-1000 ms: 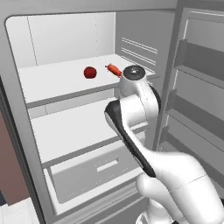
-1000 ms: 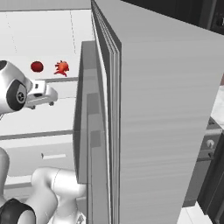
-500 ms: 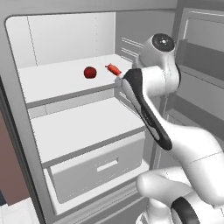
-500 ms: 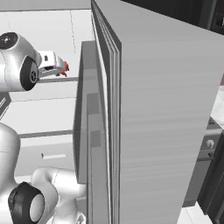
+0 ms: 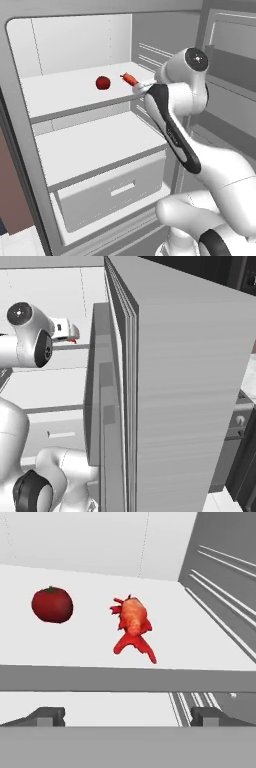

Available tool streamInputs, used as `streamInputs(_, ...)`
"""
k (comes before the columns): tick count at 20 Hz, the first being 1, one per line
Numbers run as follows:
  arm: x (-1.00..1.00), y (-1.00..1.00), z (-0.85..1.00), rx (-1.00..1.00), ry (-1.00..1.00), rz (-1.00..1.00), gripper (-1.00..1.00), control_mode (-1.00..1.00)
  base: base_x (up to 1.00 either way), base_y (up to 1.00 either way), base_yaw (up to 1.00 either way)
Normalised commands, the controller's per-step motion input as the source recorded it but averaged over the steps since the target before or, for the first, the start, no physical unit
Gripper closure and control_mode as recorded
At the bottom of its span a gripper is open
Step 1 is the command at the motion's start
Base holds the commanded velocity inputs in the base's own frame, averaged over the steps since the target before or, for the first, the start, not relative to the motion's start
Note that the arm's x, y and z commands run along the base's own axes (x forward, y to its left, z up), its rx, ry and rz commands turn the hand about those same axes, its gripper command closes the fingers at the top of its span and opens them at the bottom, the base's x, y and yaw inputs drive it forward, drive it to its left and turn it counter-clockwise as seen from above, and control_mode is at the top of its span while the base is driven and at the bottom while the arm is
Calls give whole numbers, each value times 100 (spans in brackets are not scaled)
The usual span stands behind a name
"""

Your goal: Place one tomato and one fish in each tupperware on the nearby counter, to pack two identical lunches.

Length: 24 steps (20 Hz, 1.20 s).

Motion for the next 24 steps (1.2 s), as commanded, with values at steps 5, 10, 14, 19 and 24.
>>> streamInputs(5,80,1,39,13,12,-5,-100,-100,0,0,0)
streamInputs(10,99,12,27,0,27,-10,-100,-100,0,0,0)
streamInputs(14,30,19,-8,-1,8,1,-100,-100,0,0,0)
streamInputs(19,14,16,-43,0,1,4,-100,-100,0,0,0)
streamInputs(24,9,8,-41,0,0,5,-100,-100,0,0,0)
